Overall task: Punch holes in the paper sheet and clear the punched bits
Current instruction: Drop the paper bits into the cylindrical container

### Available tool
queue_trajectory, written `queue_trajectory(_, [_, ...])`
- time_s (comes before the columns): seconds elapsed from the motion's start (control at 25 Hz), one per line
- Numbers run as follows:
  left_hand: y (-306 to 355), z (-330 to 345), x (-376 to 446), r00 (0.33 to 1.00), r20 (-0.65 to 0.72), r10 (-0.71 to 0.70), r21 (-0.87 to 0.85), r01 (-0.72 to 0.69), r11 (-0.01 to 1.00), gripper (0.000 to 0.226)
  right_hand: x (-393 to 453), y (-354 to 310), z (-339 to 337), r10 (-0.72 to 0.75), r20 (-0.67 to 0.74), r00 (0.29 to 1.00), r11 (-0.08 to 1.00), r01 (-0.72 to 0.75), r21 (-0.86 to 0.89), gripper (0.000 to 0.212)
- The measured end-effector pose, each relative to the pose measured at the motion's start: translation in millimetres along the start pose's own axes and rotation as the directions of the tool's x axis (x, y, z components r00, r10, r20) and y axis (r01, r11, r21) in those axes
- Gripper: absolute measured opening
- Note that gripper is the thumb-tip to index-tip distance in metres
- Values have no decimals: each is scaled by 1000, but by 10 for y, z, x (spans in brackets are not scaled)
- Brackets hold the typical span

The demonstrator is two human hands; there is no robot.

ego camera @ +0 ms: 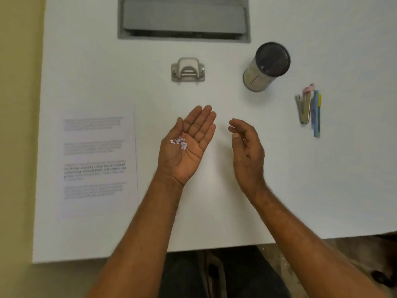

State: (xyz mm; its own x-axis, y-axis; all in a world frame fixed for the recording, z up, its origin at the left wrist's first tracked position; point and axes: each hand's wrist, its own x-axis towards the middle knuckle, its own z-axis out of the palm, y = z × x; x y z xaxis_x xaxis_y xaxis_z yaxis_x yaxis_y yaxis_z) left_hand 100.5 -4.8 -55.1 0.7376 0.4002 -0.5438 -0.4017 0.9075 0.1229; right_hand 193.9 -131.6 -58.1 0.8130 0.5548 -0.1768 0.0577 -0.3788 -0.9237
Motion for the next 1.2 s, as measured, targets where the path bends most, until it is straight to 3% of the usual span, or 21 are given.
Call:
queue_trajectory(0.24, [71, 564, 933, 985, 142, -94, 44, 88, 995, 48, 733, -57, -121, 130, -306, 943, 991, -111, 80, 39])
queue_trajectory(0.36, [3, 892, 1299, 988, 141, -61, 37, 56, 998, 48, 1126, 32, -256, 182, -396, 900, 983, -156, 96, 61])
queue_trajectory(0.52, [-81, 1214, 1716, 986, 167, -28, 24, 24, 999, 48, 1542, 146, -376, 133, -310, 941, 990, -144, -14, 103])
queue_trajectory(0.64, [-138, 1363, 1940, 983, 182, -18, 67, 6, 998, 49, 1759, 173, -415, 60, -274, 960, 996, -76, -49, 114])
queue_trajectory(1.0, [-360, 1573, 2144, 973, 231, 28, 305, -100, 947, 51, 1896, 226, -423, -49, -267, 963, 999, 46, -17, 98])
queue_trajectory(1.12, [-439, 1610, 2134, 973, 191, 130, 478, -208, 853, 45, 1901, 236, -414, -41, -258, 965, 999, 38, -16, 95])
queue_trajectory(1.2, [-498, 1658, 2120, 959, 185, 216, 634, -284, 719, 42, 1904, 248, -411, -45, -260, 964, 999, 41, -22, 95])
